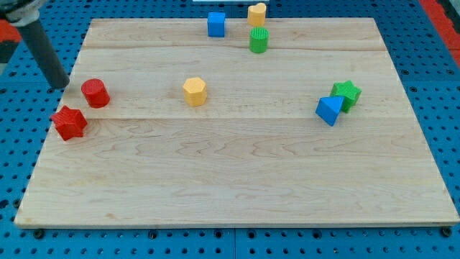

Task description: Move the yellow hexagon closer to the red circle

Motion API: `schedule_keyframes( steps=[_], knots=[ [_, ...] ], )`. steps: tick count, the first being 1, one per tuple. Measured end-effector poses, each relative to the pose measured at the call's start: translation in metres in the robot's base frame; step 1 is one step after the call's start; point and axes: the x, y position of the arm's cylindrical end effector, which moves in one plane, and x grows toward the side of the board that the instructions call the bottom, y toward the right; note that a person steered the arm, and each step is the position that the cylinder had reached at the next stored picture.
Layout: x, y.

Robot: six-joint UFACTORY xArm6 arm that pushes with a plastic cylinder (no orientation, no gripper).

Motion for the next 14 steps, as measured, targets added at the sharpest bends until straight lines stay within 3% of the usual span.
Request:
schedule_keyframes(
  steps=[2, 3, 5, 7, 8, 9, 11, 12, 14],
  knots=[
    [0.012, 0.117],
    [-0.031, 0.110],
    [0.000, 0.235],
    [-0.033, 0.345],
    [0.032, 0.370],
    [0.075, 0.376],
    [0.015, 0.304],
    [0.066, 0.299],
    [0.075, 0.252]
  ],
)
